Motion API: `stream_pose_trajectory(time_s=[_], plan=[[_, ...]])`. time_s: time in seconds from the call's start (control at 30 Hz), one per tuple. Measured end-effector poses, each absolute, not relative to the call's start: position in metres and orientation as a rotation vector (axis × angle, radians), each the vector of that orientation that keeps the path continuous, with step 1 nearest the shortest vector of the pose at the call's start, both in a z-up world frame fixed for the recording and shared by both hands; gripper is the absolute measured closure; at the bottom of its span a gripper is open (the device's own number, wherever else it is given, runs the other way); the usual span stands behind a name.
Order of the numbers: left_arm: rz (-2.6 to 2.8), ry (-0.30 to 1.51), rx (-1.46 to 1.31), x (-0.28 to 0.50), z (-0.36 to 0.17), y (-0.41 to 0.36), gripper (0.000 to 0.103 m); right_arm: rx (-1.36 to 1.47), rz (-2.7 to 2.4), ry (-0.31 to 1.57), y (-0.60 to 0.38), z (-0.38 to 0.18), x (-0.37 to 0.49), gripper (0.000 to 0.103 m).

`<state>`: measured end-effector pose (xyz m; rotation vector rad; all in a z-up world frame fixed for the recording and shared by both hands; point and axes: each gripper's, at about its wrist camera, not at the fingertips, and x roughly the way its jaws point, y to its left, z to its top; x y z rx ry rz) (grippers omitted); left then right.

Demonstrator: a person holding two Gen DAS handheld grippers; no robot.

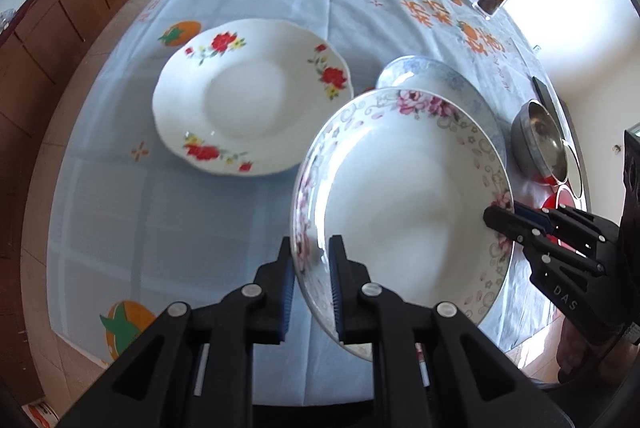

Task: Organize plates and bowls
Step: 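Lift the pink-floral plate with both grippers onto the blue-patterned plate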

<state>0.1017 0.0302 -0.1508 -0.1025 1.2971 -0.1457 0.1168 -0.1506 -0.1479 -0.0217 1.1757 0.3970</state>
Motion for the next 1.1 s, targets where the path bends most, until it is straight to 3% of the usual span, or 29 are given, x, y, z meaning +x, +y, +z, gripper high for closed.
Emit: stream_pose_trajectory(time_s=[1.1], plan=[[-0.250,1.285,0.002,0.187,-0.165,-0.038,0.090,0.042,0.220,1.134,-0.215,-0.162,0.190,0.089]])
